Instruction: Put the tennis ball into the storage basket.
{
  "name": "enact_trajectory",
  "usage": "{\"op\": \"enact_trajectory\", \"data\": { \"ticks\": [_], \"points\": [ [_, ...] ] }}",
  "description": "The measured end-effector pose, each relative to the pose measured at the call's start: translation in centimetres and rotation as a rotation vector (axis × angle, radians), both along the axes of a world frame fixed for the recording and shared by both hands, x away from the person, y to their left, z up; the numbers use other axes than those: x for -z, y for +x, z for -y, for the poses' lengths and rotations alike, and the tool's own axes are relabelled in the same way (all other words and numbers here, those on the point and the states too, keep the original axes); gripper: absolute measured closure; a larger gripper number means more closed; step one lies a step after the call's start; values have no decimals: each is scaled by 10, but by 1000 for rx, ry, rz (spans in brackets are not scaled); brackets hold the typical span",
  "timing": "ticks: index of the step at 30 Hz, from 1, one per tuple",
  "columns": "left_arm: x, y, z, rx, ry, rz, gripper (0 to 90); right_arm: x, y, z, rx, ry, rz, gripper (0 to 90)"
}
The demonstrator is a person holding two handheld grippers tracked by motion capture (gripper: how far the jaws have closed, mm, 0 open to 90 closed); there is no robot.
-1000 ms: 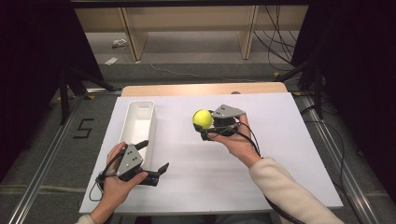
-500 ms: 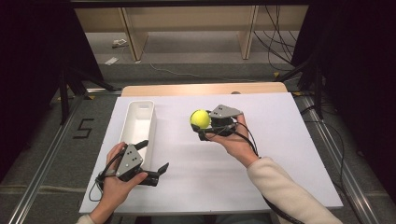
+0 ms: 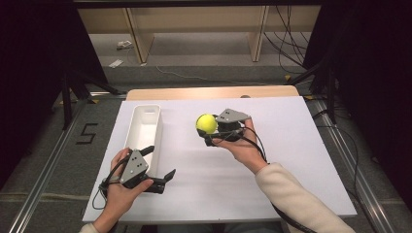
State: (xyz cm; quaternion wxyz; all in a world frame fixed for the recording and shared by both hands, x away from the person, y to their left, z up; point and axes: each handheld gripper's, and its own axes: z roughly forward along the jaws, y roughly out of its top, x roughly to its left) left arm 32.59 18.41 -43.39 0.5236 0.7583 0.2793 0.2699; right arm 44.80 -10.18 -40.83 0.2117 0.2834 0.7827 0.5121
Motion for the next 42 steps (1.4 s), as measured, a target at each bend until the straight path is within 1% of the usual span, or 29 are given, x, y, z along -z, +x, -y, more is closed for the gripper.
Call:
{"op": "enact_trajectory", "data": {
  "ticks": [42],
  "points": [
    [-1,0,-1,4,0,4,0,-2,0,-20,-29,16,4,263]
  ]
}}
